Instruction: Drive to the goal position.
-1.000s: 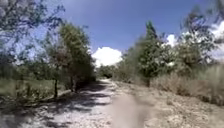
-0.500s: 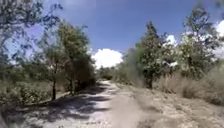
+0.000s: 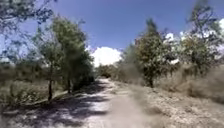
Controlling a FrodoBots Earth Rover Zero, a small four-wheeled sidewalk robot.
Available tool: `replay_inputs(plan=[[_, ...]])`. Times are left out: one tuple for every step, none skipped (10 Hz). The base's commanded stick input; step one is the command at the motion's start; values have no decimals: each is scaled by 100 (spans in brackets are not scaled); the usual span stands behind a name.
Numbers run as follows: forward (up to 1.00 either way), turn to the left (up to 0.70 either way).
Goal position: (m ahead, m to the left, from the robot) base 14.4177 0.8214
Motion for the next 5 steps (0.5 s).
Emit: replay_inputs(plan=[[44,2],[44,2],[44,2],[44,2],[44,2]])
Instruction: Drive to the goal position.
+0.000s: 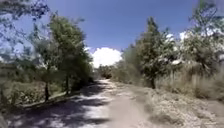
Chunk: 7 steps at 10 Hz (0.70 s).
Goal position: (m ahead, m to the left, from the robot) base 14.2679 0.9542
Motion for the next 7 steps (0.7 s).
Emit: replay_inputs(plan=[[44,2],[44,2],[44,2],[44,2],[44,2],[44,2],[44,2]])
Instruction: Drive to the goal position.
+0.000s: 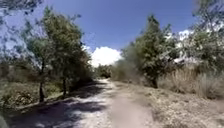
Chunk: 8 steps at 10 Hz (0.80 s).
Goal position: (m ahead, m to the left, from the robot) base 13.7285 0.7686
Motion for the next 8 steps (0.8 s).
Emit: replay_inputs(plan=[[44,2],[44,2],[44,2],[44,2],[44,2],[44,2],[44,2],[44,2]])
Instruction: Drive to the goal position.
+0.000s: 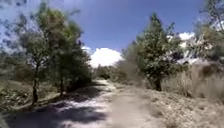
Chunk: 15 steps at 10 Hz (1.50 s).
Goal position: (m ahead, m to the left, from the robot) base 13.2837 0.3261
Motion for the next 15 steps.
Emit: replay_inputs(plan=[[44,2],[44,2],[44,2],[44,2],[44,2],[44,2],[44,2],[44,2],[44,2],[44,2],[44,2],[44,2],[44,2],[44,2],[44,2]])
